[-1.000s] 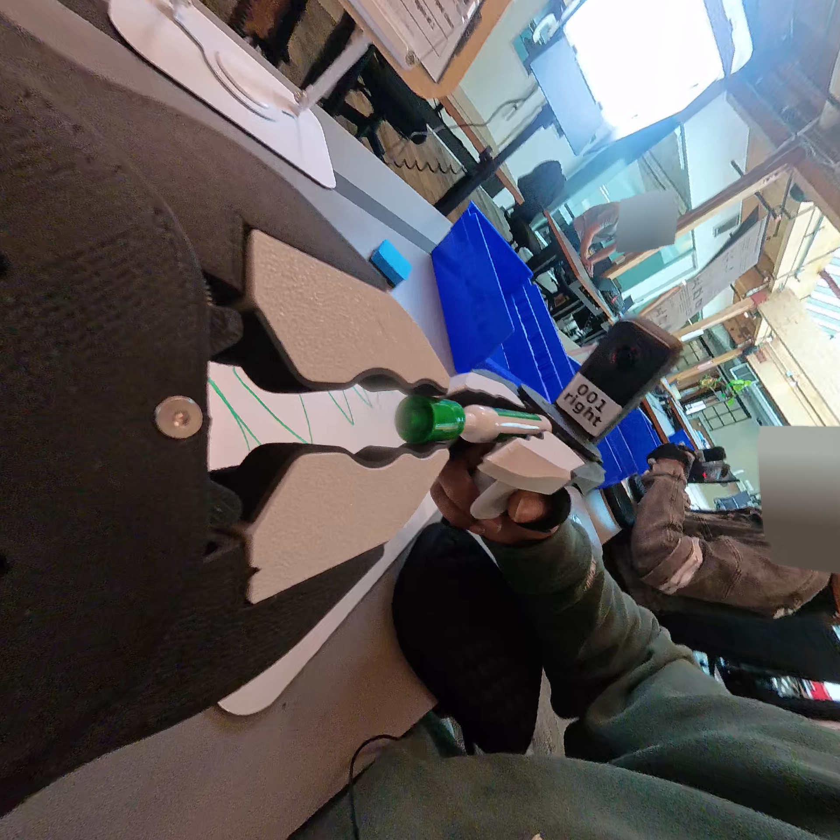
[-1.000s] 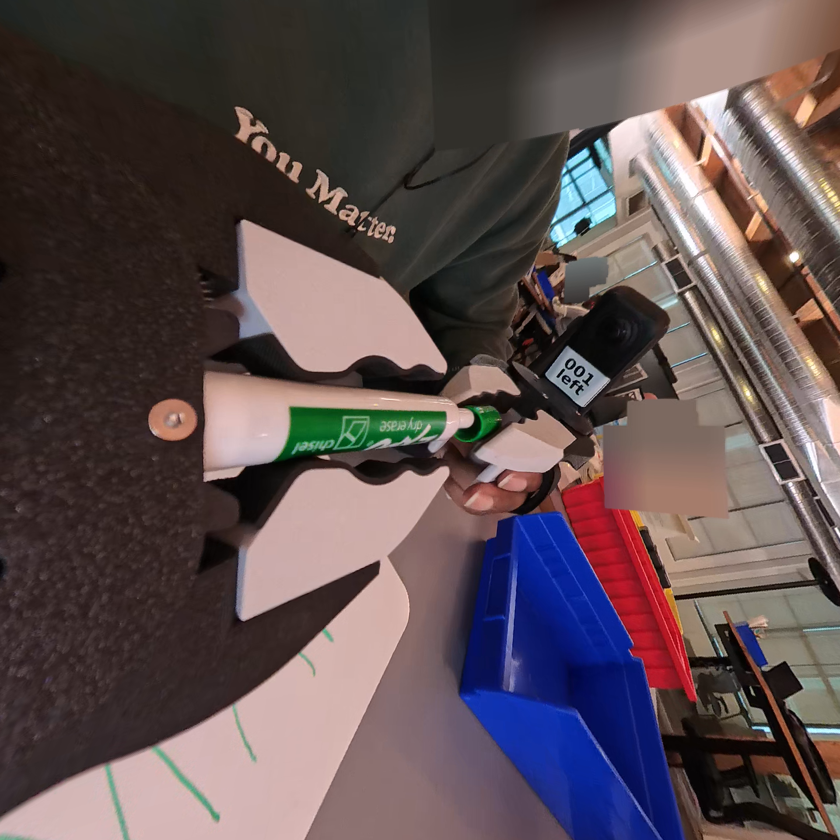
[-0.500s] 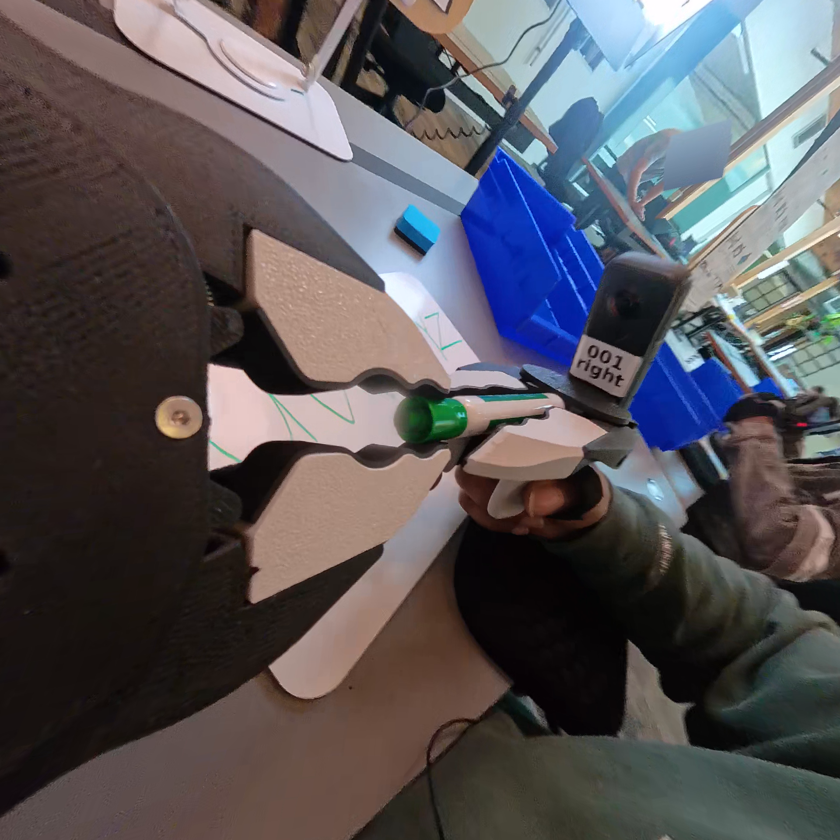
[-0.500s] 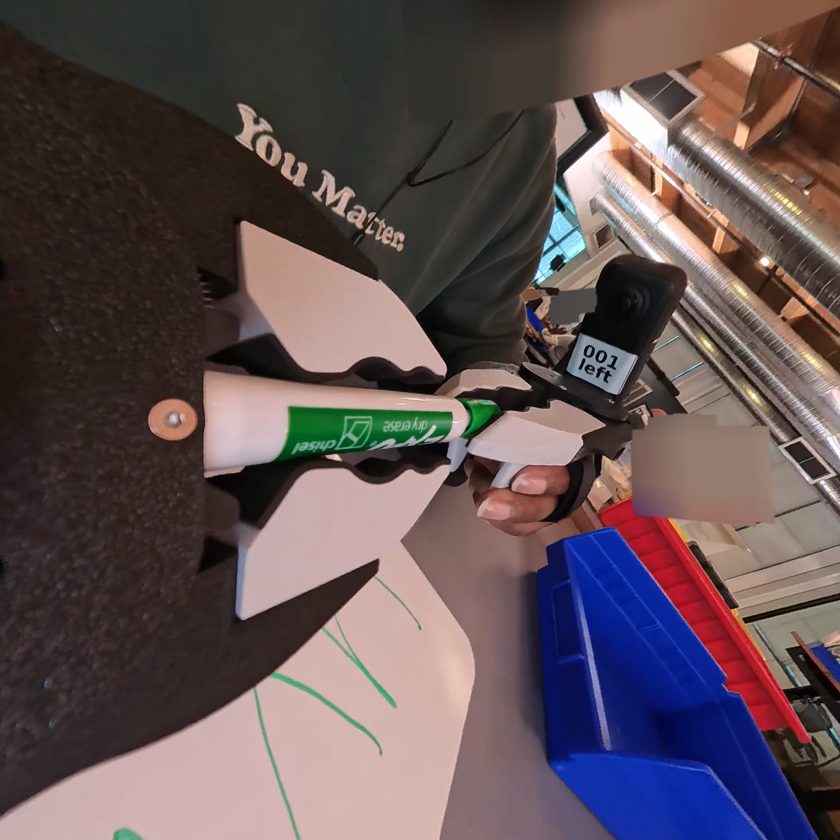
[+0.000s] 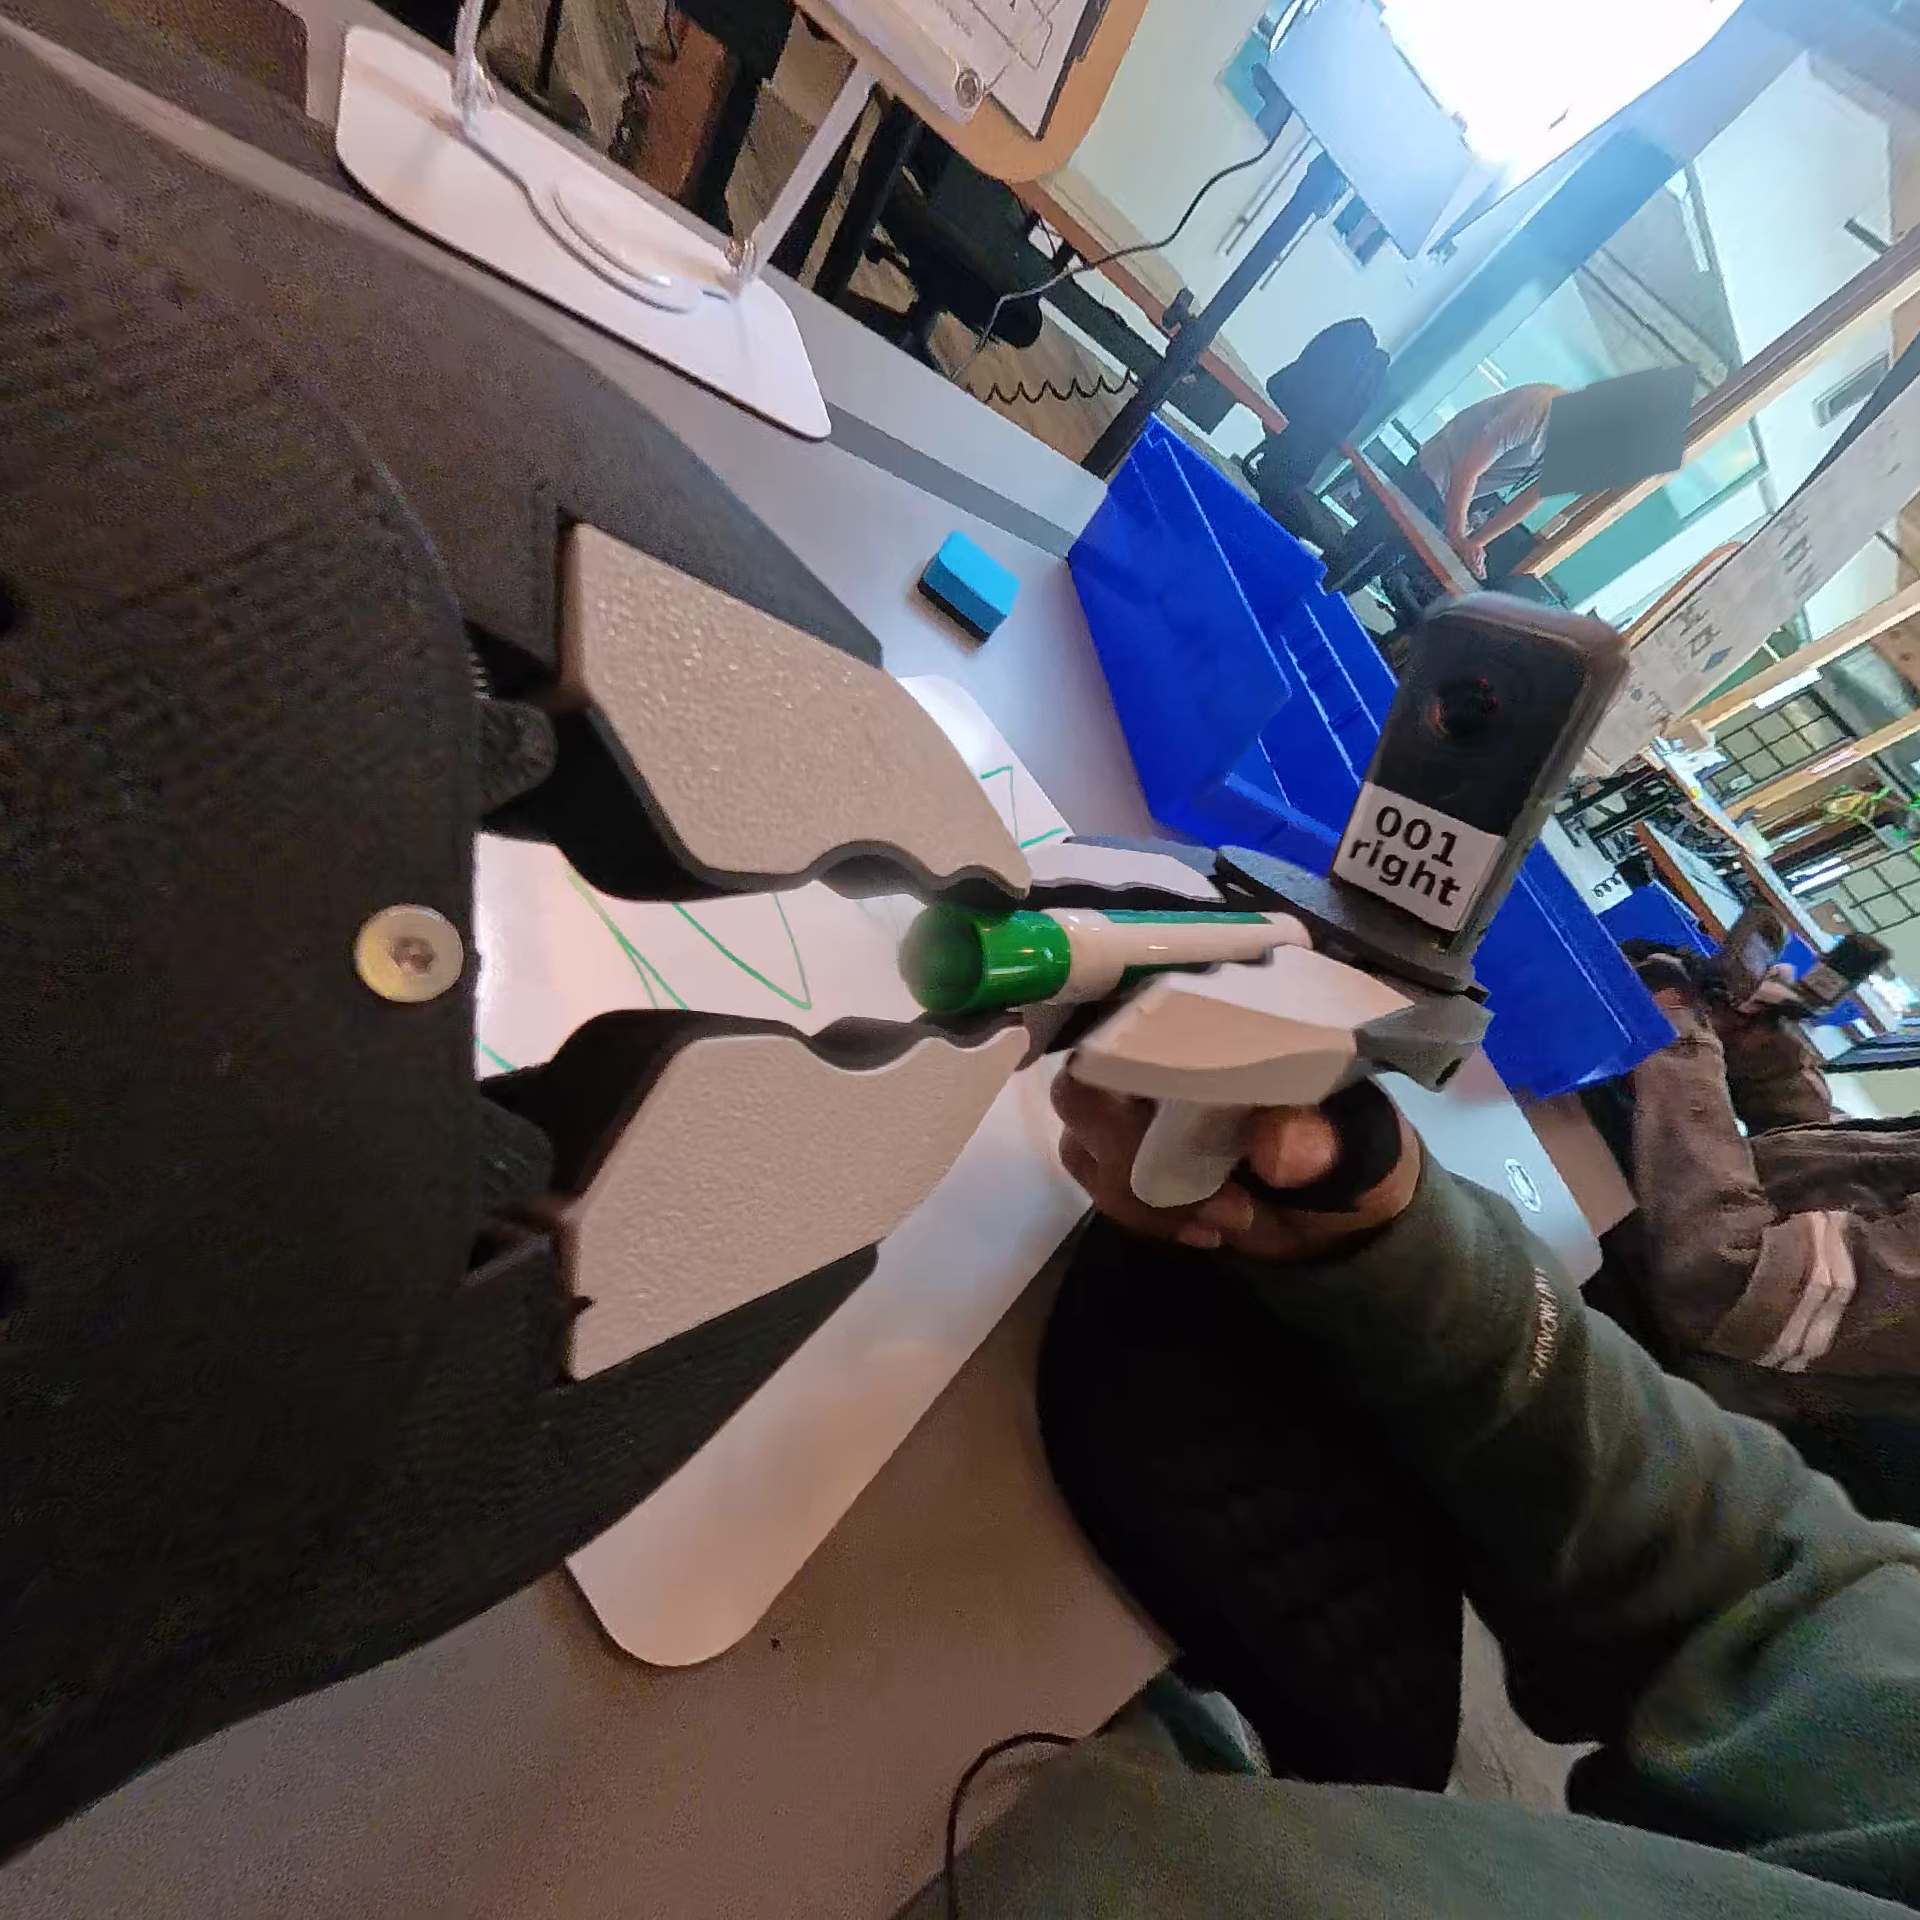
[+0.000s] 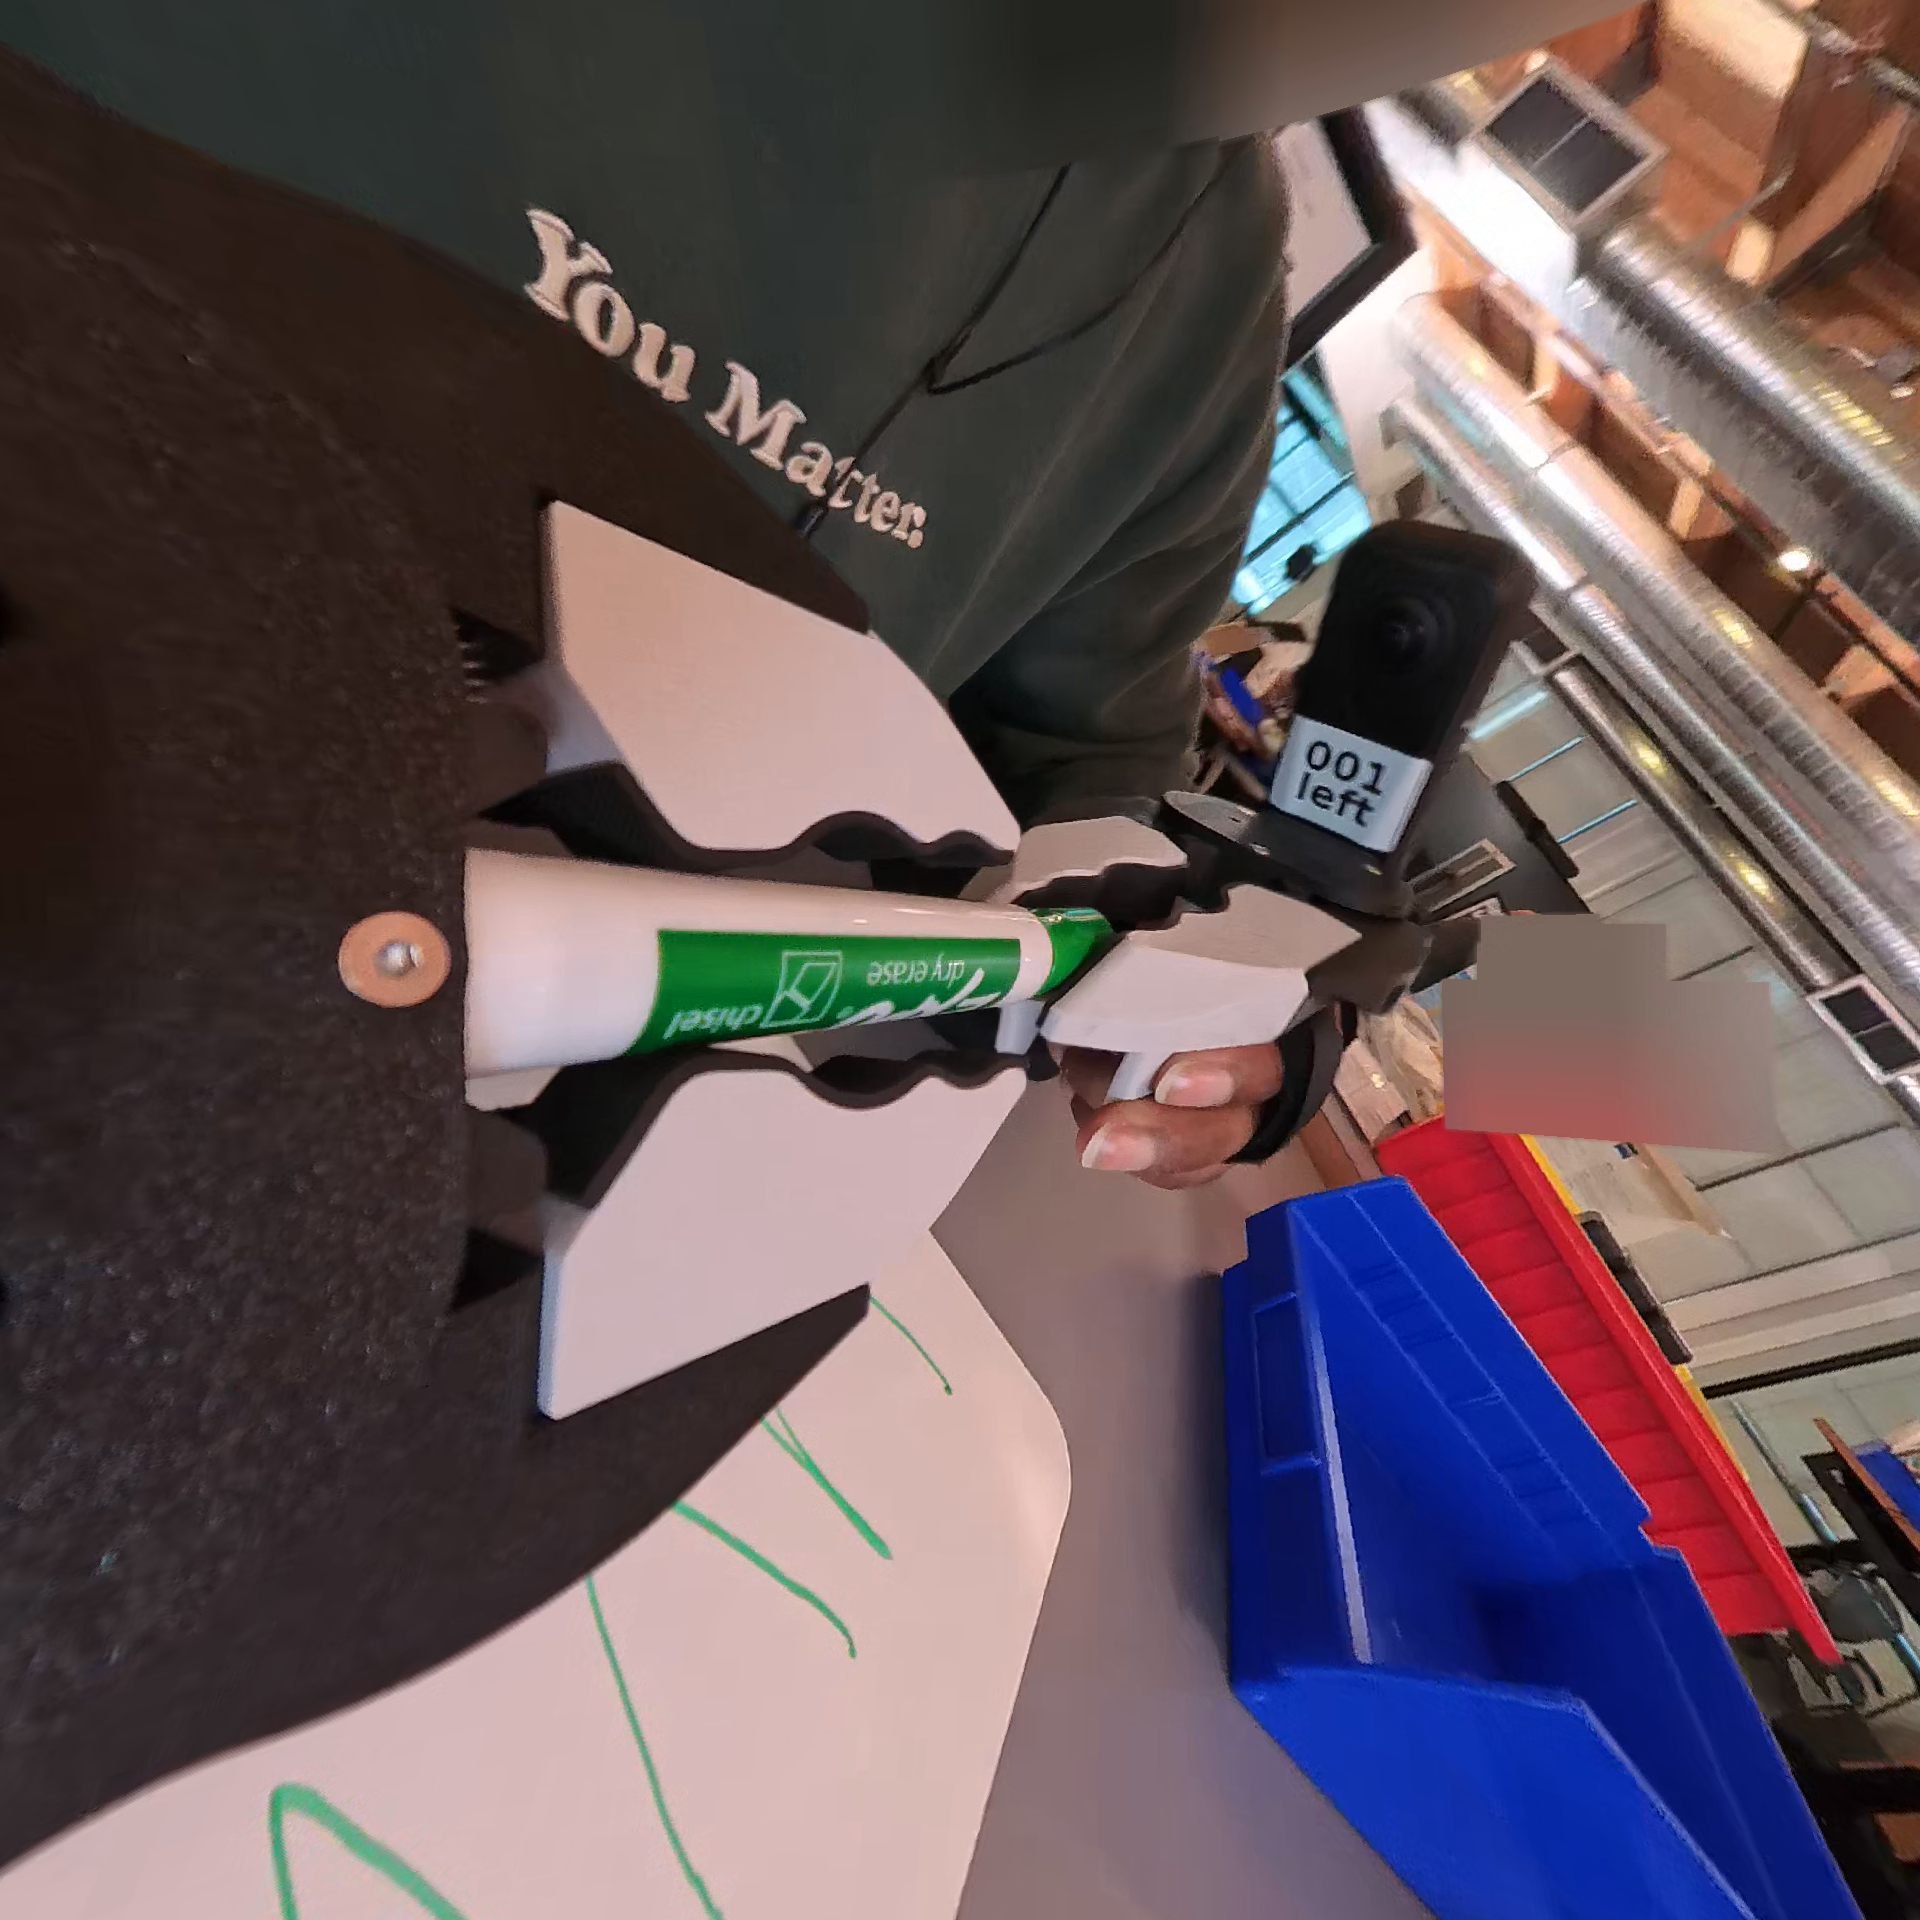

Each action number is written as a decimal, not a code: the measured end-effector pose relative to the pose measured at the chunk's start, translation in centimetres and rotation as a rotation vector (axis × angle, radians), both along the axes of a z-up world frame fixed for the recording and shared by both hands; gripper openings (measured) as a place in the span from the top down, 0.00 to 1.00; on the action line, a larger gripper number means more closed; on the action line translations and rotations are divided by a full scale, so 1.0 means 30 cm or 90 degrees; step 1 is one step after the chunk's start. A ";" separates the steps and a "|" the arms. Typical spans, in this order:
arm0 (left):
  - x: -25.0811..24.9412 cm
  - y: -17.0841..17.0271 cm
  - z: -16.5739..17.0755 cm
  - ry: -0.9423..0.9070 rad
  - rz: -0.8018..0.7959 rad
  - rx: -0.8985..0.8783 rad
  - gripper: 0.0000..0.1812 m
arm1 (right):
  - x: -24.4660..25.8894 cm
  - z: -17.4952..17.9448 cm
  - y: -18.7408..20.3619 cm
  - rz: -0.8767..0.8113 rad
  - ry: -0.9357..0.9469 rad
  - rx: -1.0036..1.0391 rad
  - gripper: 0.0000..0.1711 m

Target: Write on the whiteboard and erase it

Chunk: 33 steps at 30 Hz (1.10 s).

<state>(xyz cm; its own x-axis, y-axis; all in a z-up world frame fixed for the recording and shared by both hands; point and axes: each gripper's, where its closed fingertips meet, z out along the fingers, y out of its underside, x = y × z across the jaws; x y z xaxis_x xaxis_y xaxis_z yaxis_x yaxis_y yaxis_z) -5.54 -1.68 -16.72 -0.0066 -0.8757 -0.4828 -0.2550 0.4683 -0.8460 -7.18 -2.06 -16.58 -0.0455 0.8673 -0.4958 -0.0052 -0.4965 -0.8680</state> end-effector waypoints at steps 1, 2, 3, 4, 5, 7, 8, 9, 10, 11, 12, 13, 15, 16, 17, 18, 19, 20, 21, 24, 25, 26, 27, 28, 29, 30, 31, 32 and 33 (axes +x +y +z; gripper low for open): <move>-0.003 0.001 0.006 -0.006 -0.004 -0.011 0.89 | 0.006 0.003 -0.001 0.002 -0.015 0.024 0.77; -0.012 0.007 0.012 -0.012 -0.006 -0.033 0.89 | 0.022 0.010 0.008 -0.009 -0.030 0.058 0.73; -0.023 0.011 0.013 -0.016 -0.014 -0.067 0.89 | 0.047 0.015 0.022 -0.029 -0.052 0.107 0.71; -0.036 0.018 0.015 -0.024 -0.017 -0.101 0.89 | 0.078 0.014 0.040 -0.056 -0.091 0.171 0.70; -0.051 0.031 0.016 -0.031 -0.016 -0.133 0.89 | 0.112 0.006 0.065 -0.092 -0.150 0.251 0.69; -0.075 0.056 0.012 -0.038 -0.019 -0.220 0.89 | 0.178 -0.010 0.107 -0.150 -0.293 0.432 0.69; -0.083 0.068 0.011 -0.044 -0.019 -0.256 0.89 | 0.196 -0.011 0.112 -0.157 -0.348 0.494 0.69; -0.087 0.078 0.004 -0.036 -0.018 -0.288 0.89 | 0.199 -0.008 0.105 -0.145 -0.381 0.528 0.69; -0.088 0.090 -0.003 -0.031 -0.009 -0.296 0.89 | 0.196 -0.007 0.096 -0.128 -0.405 0.546 0.69; -0.086 0.093 -0.018 -0.009 -0.003 -0.297 0.89 | 0.192 -0.009 0.095 -0.117 -0.434 0.561 0.70; -0.081 0.095 -0.031 0.008 0.007 -0.292 0.89 | 0.189 -0.017 0.099 -0.105 -0.469 0.575 0.70; -0.074 0.095 -0.041 0.022 0.016 -0.282 0.89 | 0.184 -0.028 0.104 -0.091 -0.503 0.588 0.70; -0.057 0.078 -0.056 0.046 0.021 -0.263 0.89 | 0.154 -0.055 0.100 -0.056 -0.549 0.603 0.70; -0.050 0.068 -0.057 0.050 0.020 -0.256 0.89 | 0.131 -0.071 0.092 -0.038 -0.561 0.608 0.72; -0.045 0.056 -0.054 0.050 0.015 -0.253 0.89 | 0.111 -0.090 0.087 -0.026 -0.578 0.613 0.75; -0.043 0.048 -0.050 0.050 0.014 -0.251 0.89 | 0.099 -0.110 0.093 -0.025 -0.604 0.624 0.83; -0.047 0.049 -0.048 0.050 0.019 -0.244 0.89 | 0.092 -0.124 0.105 -0.033 -0.628 0.642 0.89; -0.053 0.049 -0.045 0.044 0.021 -0.243 0.89 | 0.085 -0.125 0.107 -0.035 -0.628 0.647 0.89; -0.057 0.050 -0.030 0.019 0.021 -0.254 0.89 | 0.082 -0.107 0.098 -0.031 -0.608 0.615 0.89; -0.102 0.100 0.017 -0.050 0.060 -0.294 0.68 | 0.148 0.056 0.129 -0.077 -0.558 0.531 0.89; -0.127 0.107 0.034 -0.072 0.059 -0.298 0.71 | 0.204 0.131 0.171 -0.124 -0.564 0.518 0.89; -0.154 0.113 0.049 -0.095 0.060 -0.301 0.76 | 0.274 0.212 0.225 -0.182 -0.574 0.502 0.89; -0.181 0.125 0.059 -0.116 0.071 -0.298 0.78 | 0.358 0.297 0.288 -0.249 -0.585 0.488 0.89; -0.209 0.138 0.067 -0.136 0.084 -0.290 0.81 | 0.456 0.373 0.357 -0.315 -0.606 0.468 0.89; -0.236 0.151 0.075 -0.156 0.098 -0.280 0.84 | 0.567 0.433 0.429 -0.376 -0.637 0.437 0.89; -0.260 0.164 0.084 -0.176 0.114 -0.270 0.87 | 0.686 0.480 0.505 -0.443 -0.666 0.399 0.89; -0.280 0.175 0.094 -0.196 0.128 -0.261 0.90 | 0.803 0.508 0.579 -0.506 -0.687 0.351 0.89; -0.298 0.187 0.104 -0.214 0.143 -0.252 0.93 | 0.912 0.507 0.643 -0.553 -0.703 0.283 0.89; -0.312 0.198 0.114 -0.230 0.159 -0.241 0.96 | 1.014 0.492 0.706 -0.606 -0.709 0.222 0.89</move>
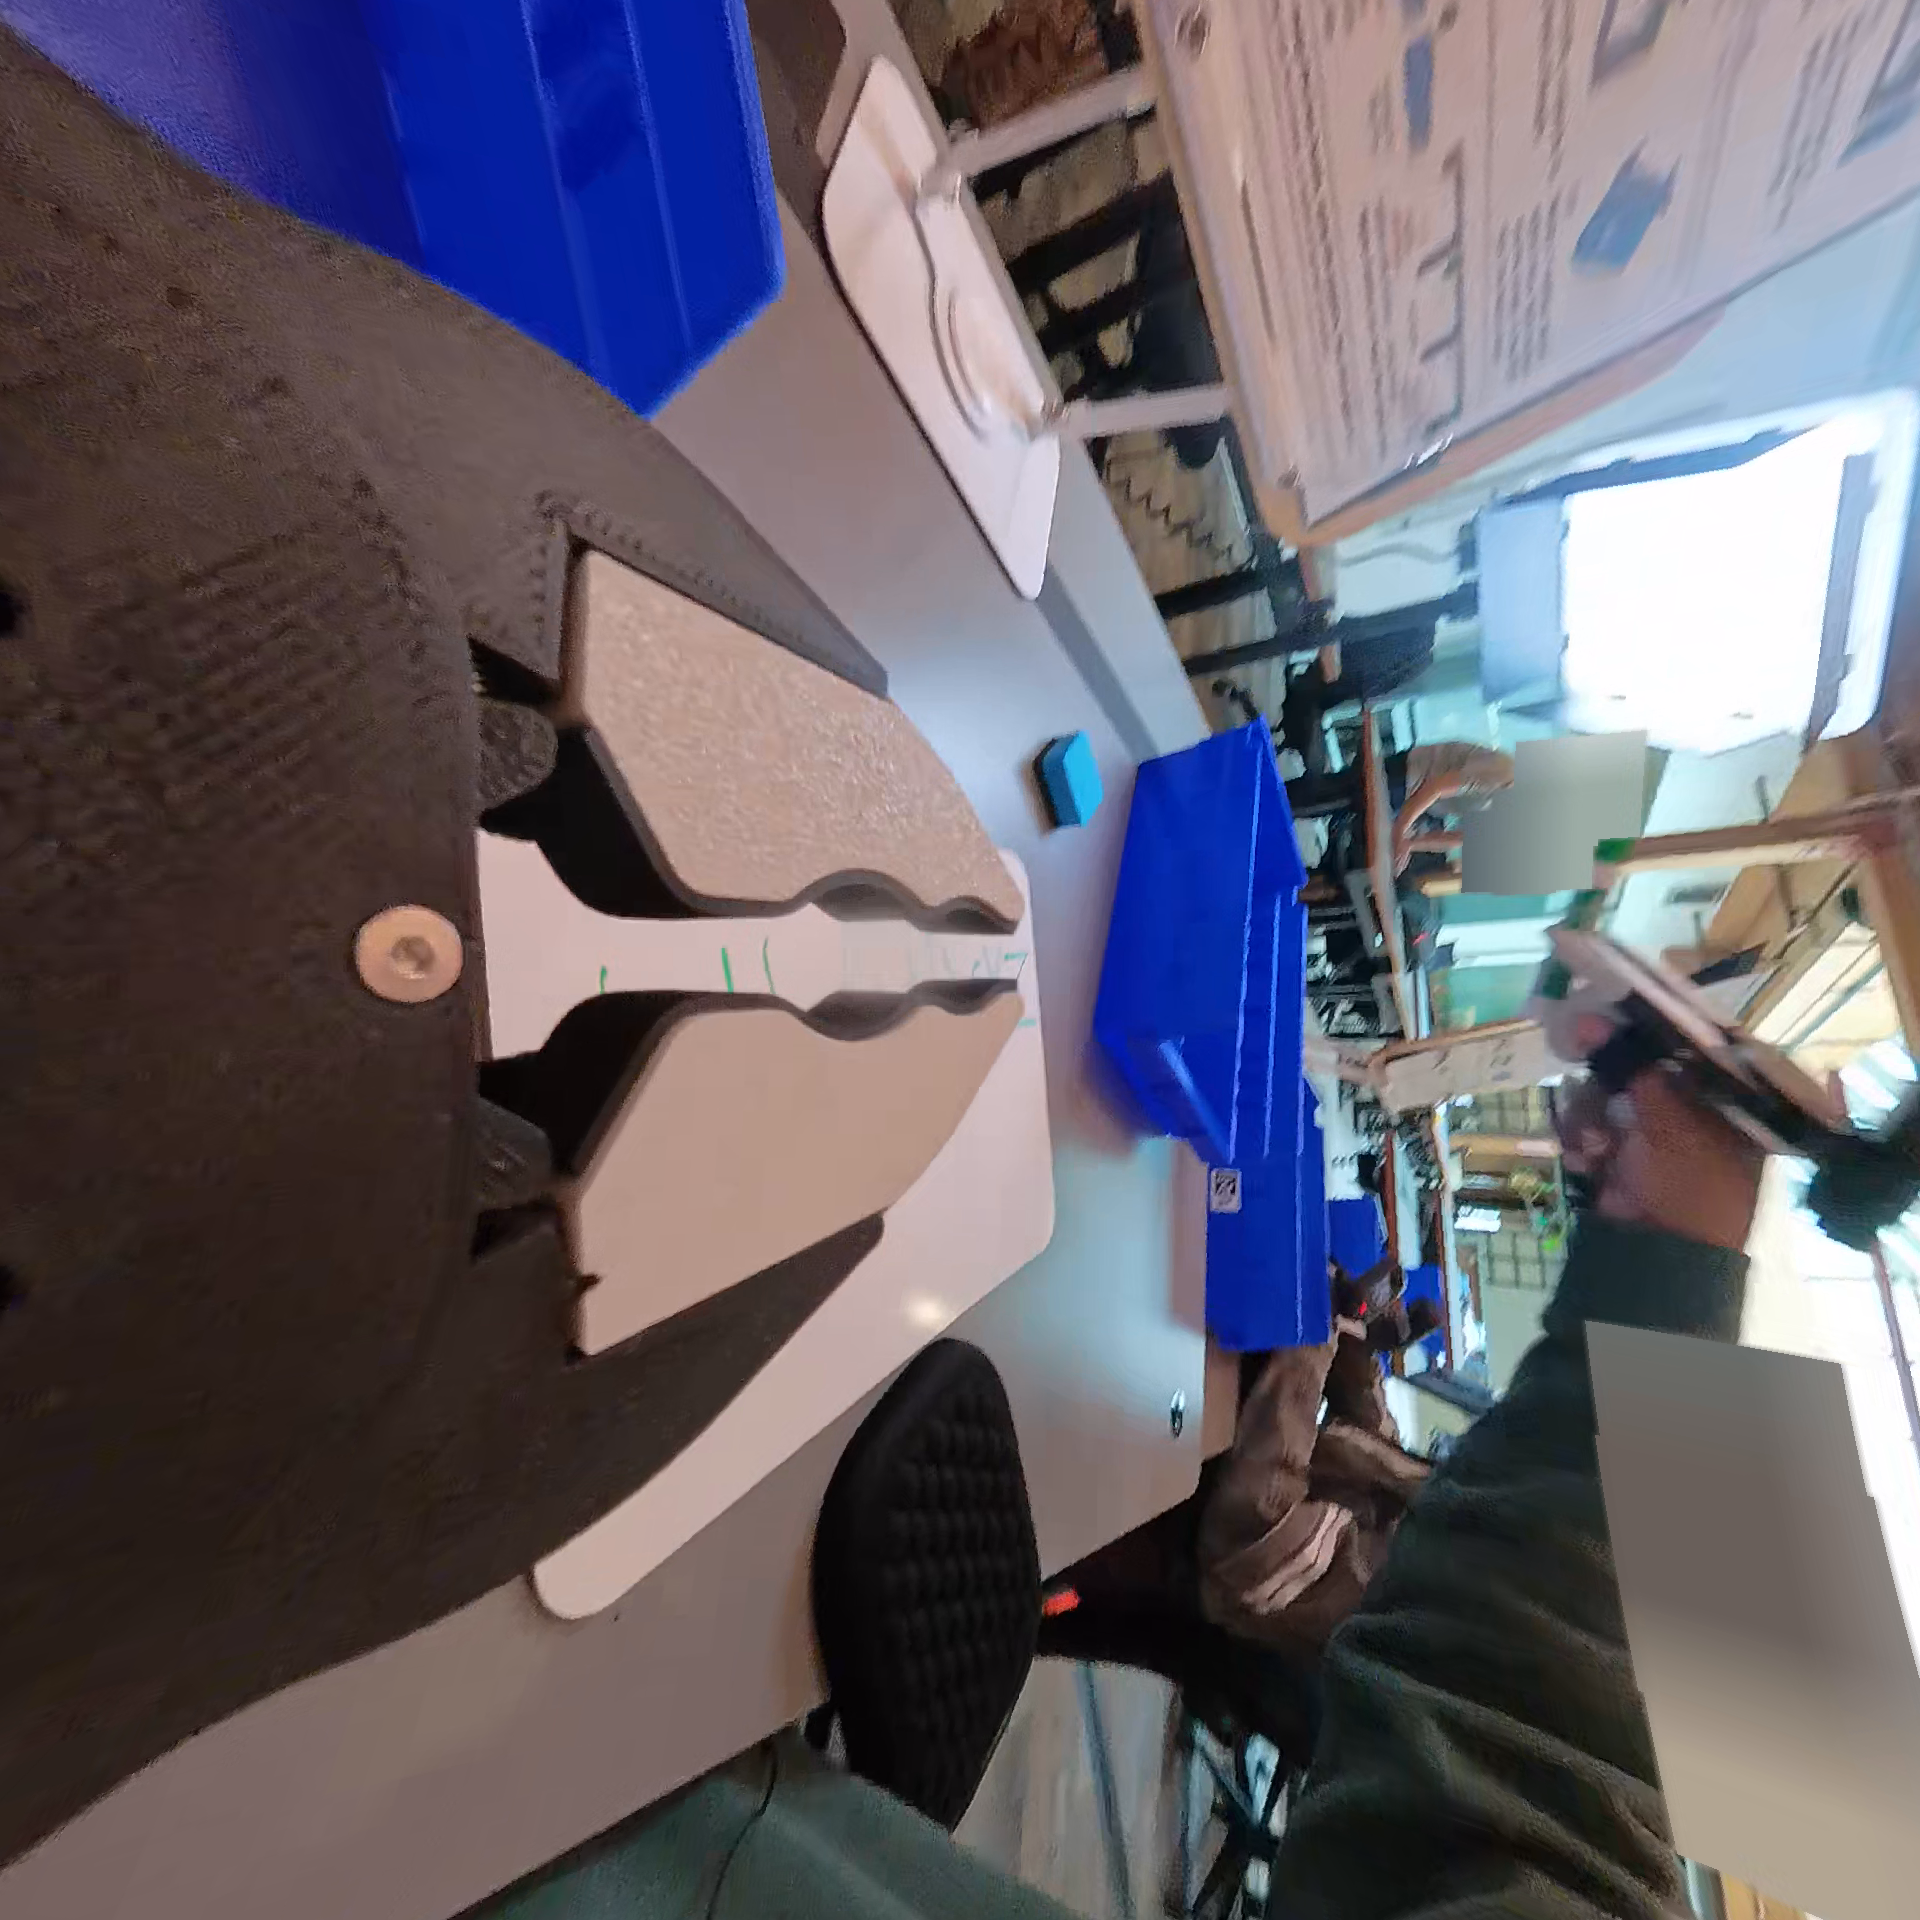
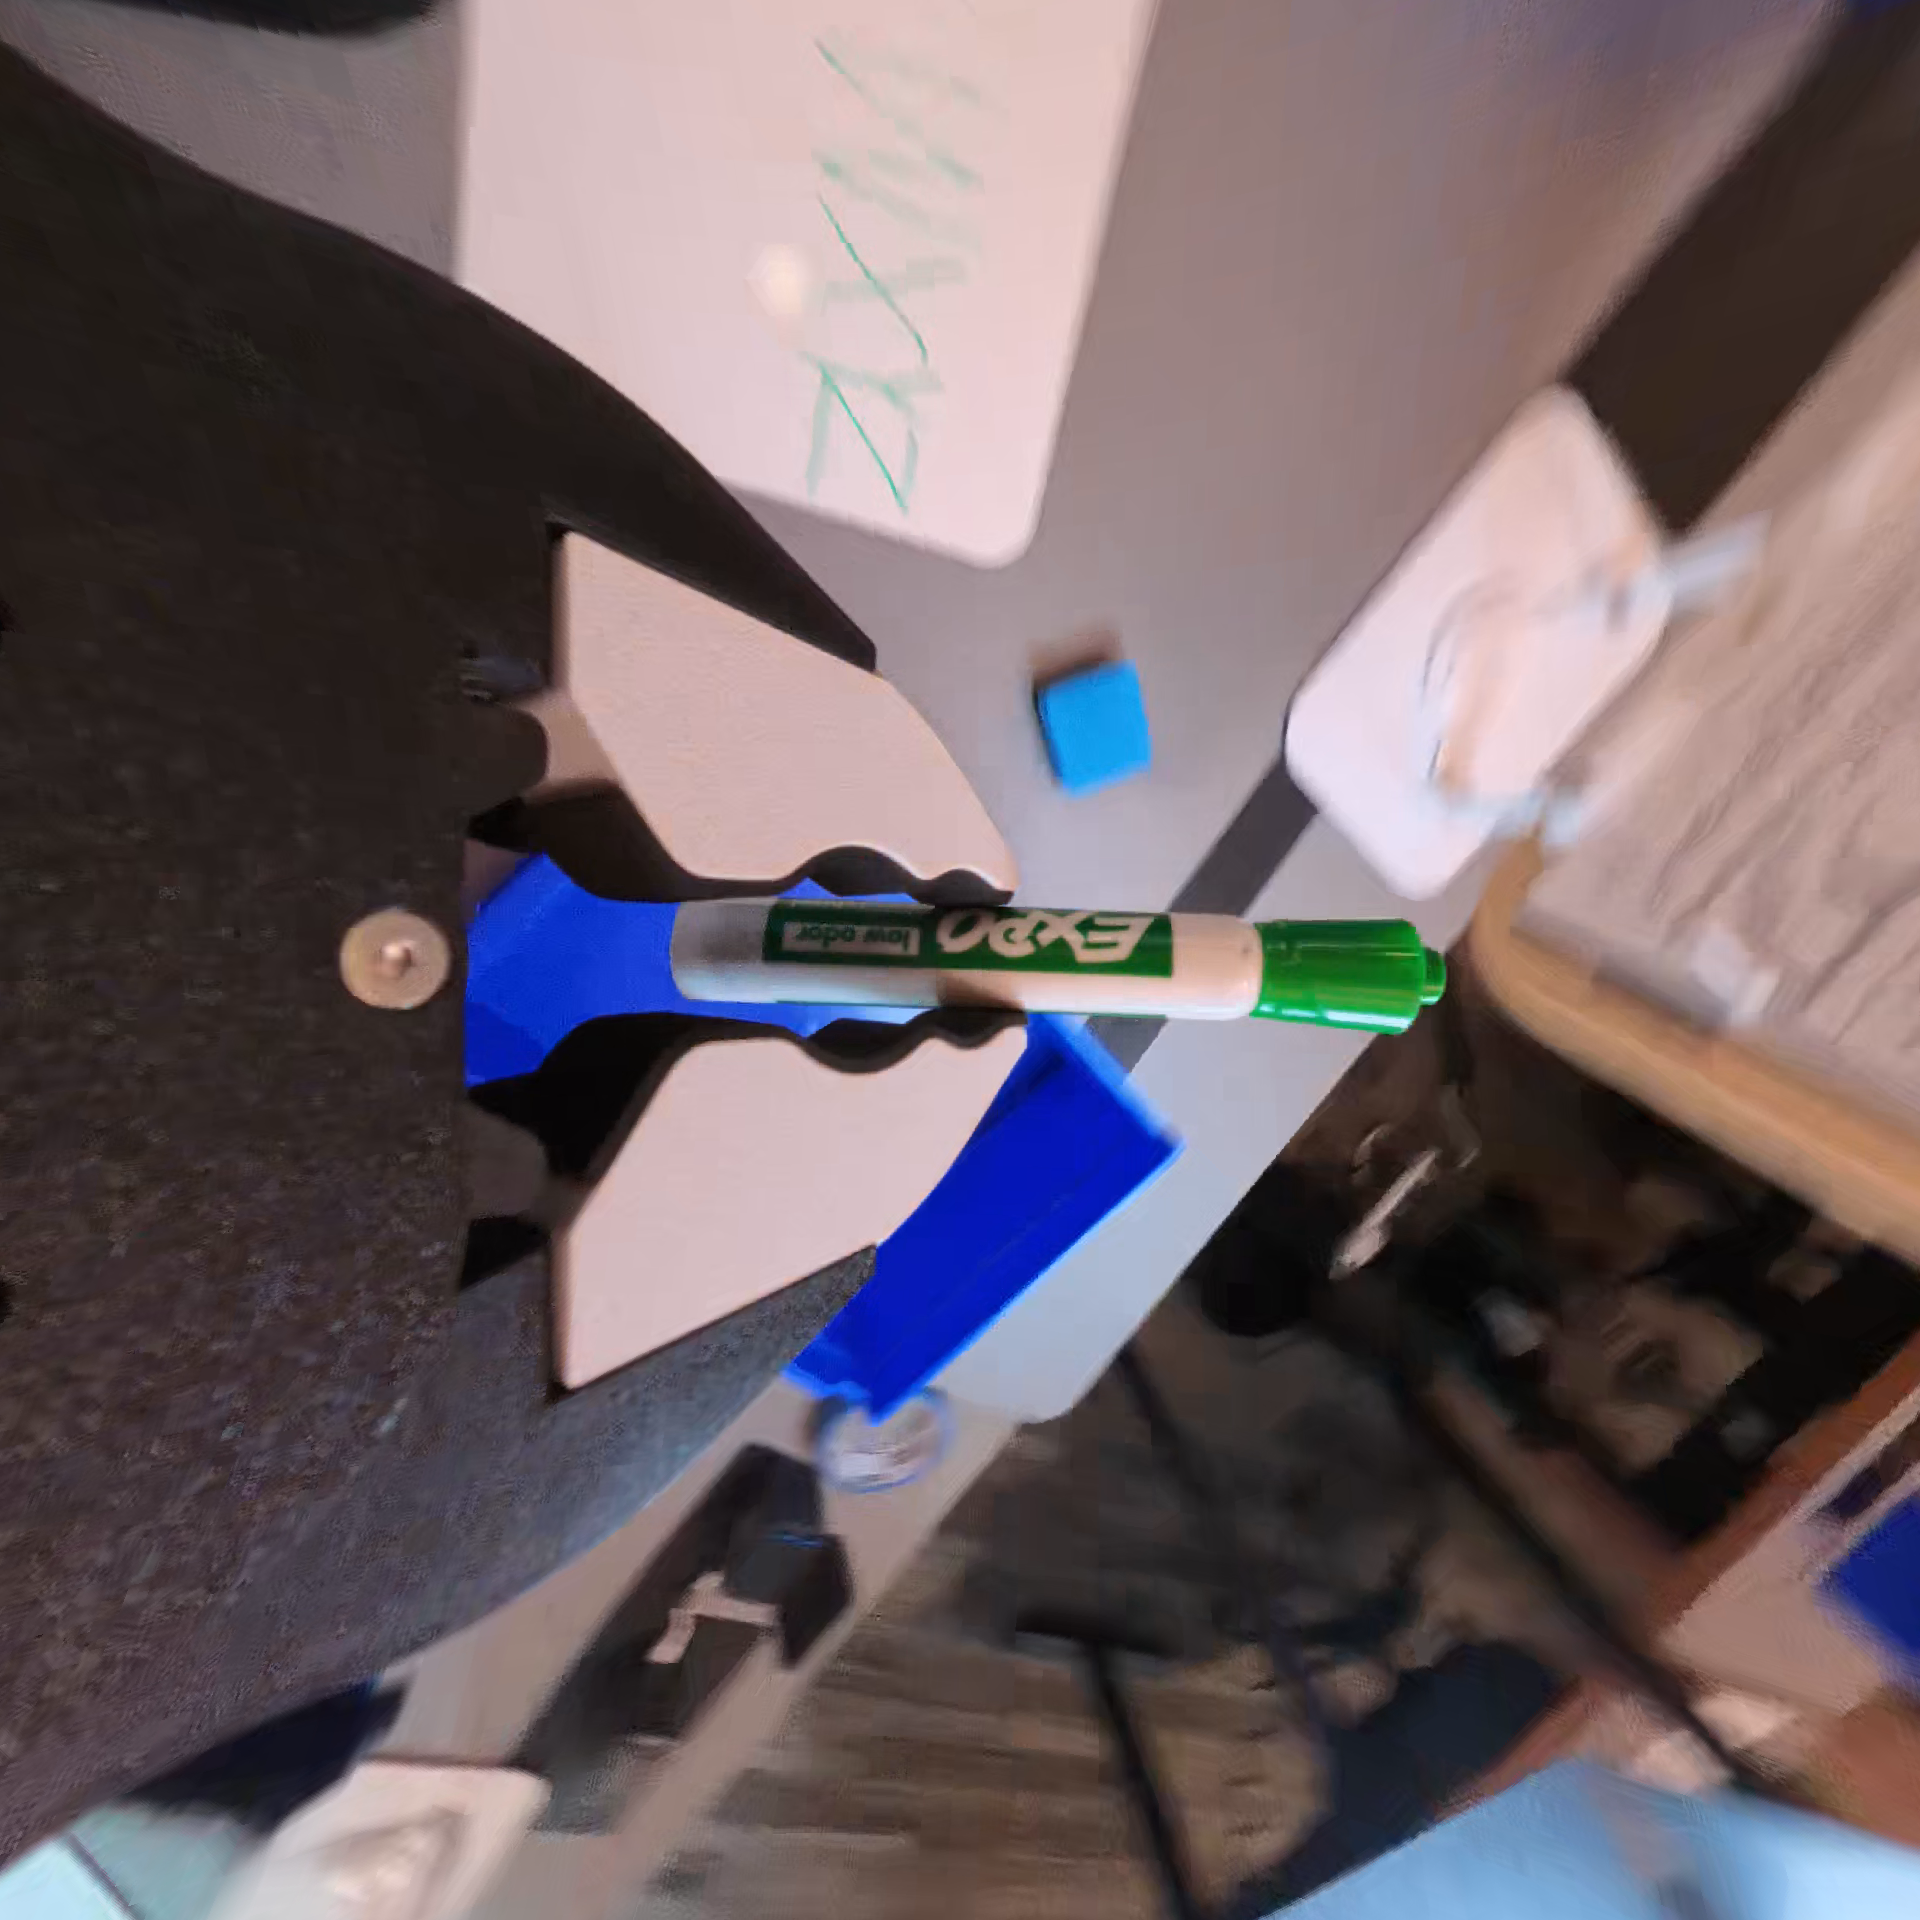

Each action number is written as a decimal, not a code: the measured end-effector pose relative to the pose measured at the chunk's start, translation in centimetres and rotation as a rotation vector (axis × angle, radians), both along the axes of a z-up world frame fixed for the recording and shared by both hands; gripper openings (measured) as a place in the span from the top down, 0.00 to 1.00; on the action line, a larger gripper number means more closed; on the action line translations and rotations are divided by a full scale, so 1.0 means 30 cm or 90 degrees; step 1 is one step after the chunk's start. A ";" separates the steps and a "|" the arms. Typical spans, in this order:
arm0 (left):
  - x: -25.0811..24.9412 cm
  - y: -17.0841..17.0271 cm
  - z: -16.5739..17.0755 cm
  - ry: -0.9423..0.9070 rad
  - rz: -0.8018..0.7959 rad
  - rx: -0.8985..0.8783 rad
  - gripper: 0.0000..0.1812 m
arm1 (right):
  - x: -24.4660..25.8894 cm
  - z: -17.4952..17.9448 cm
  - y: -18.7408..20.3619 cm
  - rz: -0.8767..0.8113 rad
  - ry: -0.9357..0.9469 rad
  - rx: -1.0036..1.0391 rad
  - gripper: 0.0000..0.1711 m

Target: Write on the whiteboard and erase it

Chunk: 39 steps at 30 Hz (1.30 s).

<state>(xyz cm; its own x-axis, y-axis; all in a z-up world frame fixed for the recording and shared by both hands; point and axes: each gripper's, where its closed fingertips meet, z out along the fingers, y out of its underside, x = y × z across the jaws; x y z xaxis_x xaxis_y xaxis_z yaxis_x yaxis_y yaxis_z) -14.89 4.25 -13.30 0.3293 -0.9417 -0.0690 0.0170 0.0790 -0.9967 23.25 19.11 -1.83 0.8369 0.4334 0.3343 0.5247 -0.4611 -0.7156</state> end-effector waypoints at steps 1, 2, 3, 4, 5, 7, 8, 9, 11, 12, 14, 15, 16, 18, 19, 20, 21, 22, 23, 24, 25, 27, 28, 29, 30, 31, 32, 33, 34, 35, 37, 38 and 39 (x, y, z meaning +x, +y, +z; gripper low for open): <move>-0.008 0.004 0.008 -0.004 0.009 0.011 0.98 | 0.090 -0.036 0.055 -0.059 0.022 -0.019 0.89; -0.013 0.008 0.011 -0.003 0.018 0.021 0.99 | 0.171 -0.095 0.099 -0.117 0.041 -0.047 0.89; -0.016 0.013 0.009 0.001 0.027 0.029 1.00 | 0.244 -0.164 0.139 -0.172 0.056 -0.068 0.89; -0.016 0.015 0.005 0.007 0.032 0.033 1.00 | 0.306 -0.245 0.167 -0.220 0.068 -0.096 0.89; -0.015 0.017 -0.002 0.011 0.035 0.033 1.00 | 0.357 -0.334 0.183 -0.262 0.078 -0.131 0.89; -0.014 0.022 -0.014 0.022 0.041 0.034 1.00 | 0.433 -0.503 0.196 -0.329 0.093 -0.191 0.89; -0.013 0.024 -0.020 0.028 0.043 0.036 1.00 | 0.460 -0.576 0.196 -0.354 0.100 -0.216 0.89; -0.011 0.027 -0.024 0.032 0.044 0.038 1.00 | 0.479 -0.641 0.192 -0.373 0.109 -0.240 0.89; -0.009 0.033 -0.037 0.041 0.043 0.032 1.00 | 0.493 -0.739 0.180 -0.395 0.130 -0.287 0.89; -0.008 0.037 -0.044 0.044 0.043 0.028 1.00 | 0.499 -0.768 0.177 -0.402 0.132 -0.297 0.89; -0.005 0.043 -0.057 0.047 0.040 0.015 1.00 | 0.506 -0.799 0.173 -0.411 0.136 -0.308 0.89; -0.004 0.045 -0.062 0.048 0.038 0.011 1.00 | 0.505 -0.810 0.169 -0.413 0.140 -0.317 0.89; -0.002 0.045 -0.067 0.051 0.037 0.008 1.00 | 0.507 -0.819 0.165 -0.417 0.141 -0.323 0.89; 0.002 0.043 -0.071 0.056 0.034 0.008 1.00 | 0.516 -0.821 0.167 -0.419 0.138 -0.311 0.89; 0.003 0.040 -0.071 0.057 0.033 0.009 1.00 | 0.515 -0.819 0.168 -0.414 0.140 -0.309 0.89; 0.004 0.039 -0.070 0.056 0.032 0.009 1.00 | 0.513 -0.811 0.170 -0.409 0.141 -0.304 0.89; 0.003 0.039 -0.068 0.054 0.032 0.008 1.00 | 0.511 -0.794 0.176 -0.402 0.142 -0.294 0.87; 0.002 0.039 -0.068 0.053 0.033 0.007 1.00 | 0.504 -0.767 0.185 -0.393 0.149 -0.281 0.84; 0.002 0.040 -0.069 0.053 0.034 0.007 1.00 | 0.493 -0.730 0.198 -0.380 0.158 -0.265 0.80; 0.003 0.041 -0.070 0.053 0.034 0.006 1.00 | 0.478 -0.682 0.213 -0.364 0.161 -0.244 0.77; 0.004 0.041 -0.072 0.054 0.032 0.005 1.00 | 0.456 -0.618 0.235 -0.337 0.157 -0.206 0.76; 0.007 0.041 -0.078 0.059 0.032 0.004 1.00 | 0.359 -0.472 0.275 -0.249 0.137 -0.129 0.76; 0.009 0.042 -0.082 0.062 0.031 0.003 1.00 | 0.280 -0.409 0.284 -0.190 0.130 -0.104 0.76; 0.010 0.043 -0.086 0.064 0.029 0.000 1.00 | 0.191 -0.364 0.283 -0.134 0.125 -0.096 0.76; 0.013 0.043 -0.090 0.066 0.027 -0.003 1.00 | 0.101 -0.348 0.271 -0.082 0.118 -0.117 0.76; 0.015 0.043 -0.094 0.068 0.025 -0.005 1.00 | 0.010 -0.356 0.252 -0.030 0.109 -0.155 0.73; 0.016 0.041 -0.096 0.069 0.023 -0.005 1.00 | -0.064 -0.378 0.236 0.010 0.087 -0.192 0.70; 0.018 0.038 -0.097 0.072 0.022 -0.003 1.00 | -0.125 -0.410 0.228 0.045 0.057 -0.219 0.67; 0.018 0.035 -0.097 0.074 0.023 0.000 1.00 | -0.177 -0.450 0.223 0.076 0.031 -0.245 0.65; 0.018 0.031 -0.095 0.076 0.023 0.005 1.00 | -0.219 -0.497 0.221 0.099 0.013 -0.274 0.63; 0.017 0.026 -0.091 0.079 0.024 0.014 1.00 | -0.275 -0.596 0.229 0.127 -0.016 -0.323 0.62; 0.016 0.026 -0.089 0.080 0.025 0.016 1.00 | -0.289 -0.645 0.237 0.131 -0.032 -0.347 0.61; 0.014 0.027 -0.088 0.079 0.025 0.016 1.00 | -0.300 -0.689 0.244 0.134 -0.043 -0.369 0.61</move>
